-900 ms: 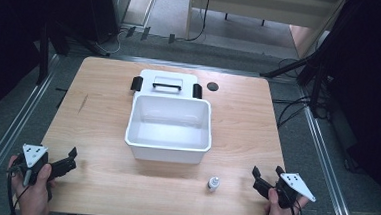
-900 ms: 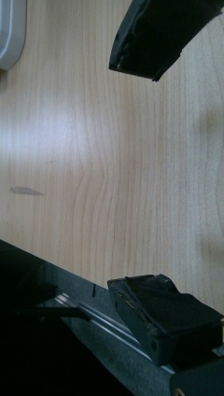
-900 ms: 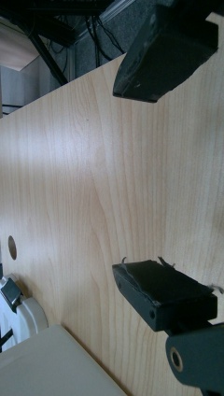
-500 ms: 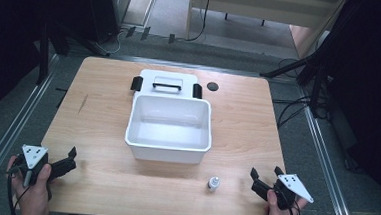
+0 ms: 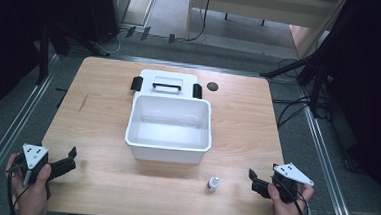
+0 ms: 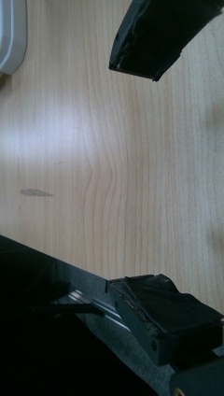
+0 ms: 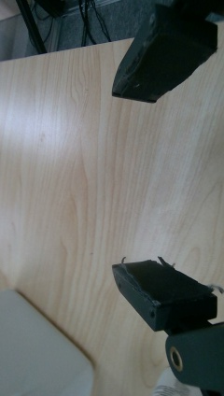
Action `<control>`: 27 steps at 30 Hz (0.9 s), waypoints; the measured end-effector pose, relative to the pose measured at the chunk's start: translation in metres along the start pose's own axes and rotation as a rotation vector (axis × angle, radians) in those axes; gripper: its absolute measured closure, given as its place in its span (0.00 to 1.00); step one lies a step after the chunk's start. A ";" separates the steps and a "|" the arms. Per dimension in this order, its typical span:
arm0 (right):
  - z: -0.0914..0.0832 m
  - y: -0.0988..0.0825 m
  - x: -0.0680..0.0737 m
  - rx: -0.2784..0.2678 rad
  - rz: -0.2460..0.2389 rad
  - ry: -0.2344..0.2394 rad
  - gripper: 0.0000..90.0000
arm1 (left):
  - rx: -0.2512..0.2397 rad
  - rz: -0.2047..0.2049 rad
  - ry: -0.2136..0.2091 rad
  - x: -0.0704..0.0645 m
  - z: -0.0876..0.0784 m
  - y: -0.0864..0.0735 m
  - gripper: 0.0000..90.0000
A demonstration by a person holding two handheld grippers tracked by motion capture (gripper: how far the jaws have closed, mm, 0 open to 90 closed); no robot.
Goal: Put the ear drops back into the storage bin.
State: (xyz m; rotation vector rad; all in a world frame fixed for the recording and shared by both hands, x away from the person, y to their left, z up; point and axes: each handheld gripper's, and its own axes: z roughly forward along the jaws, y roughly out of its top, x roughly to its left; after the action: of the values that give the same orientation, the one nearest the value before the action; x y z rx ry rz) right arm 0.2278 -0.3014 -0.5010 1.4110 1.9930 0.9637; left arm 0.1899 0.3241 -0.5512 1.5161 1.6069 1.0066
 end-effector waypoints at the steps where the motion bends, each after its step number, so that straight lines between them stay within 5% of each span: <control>1: 0.000 0.004 0.001 0.038 -0.018 0.003 0.14 | 0.002 -0.001 -0.002 0.000 0.000 0.000 0.00; 6: 0.001 0.022 0.009 0.222 -0.137 0.090 0.14 | 0.007 -0.005 -0.013 0.001 0.000 0.000 0.00; 9: 0.004 0.031 0.018 0.360 -0.261 0.116 0.15 | 0.004 -0.008 -0.024 0.002 0.001 0.000 0.00; 13: 0.008 0.044 0.028 0.523 -0.328 0.169 0.17 | 0.002 -0.006 -0.045 0.002 0.001 0.000 0.00; 22: 0.007 0.078 0.061 0.699 -0.447 0.229 0.14 | 0.007 0.009 -0.046 0.001 0.001 0.001 0.00; 27: 0.011 0.089 0.084 0.741 -0.462 0.220 0.15 | 0.008 0.009 -0.045 0.001 0.001 0.001 0.00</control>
State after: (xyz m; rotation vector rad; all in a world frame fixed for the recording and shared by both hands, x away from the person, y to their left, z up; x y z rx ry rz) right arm 0.2597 -0.2004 -0.4378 1.0920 2.8445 0.1682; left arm 0.1910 0.3248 -0.5512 1.5420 1.5761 0.9651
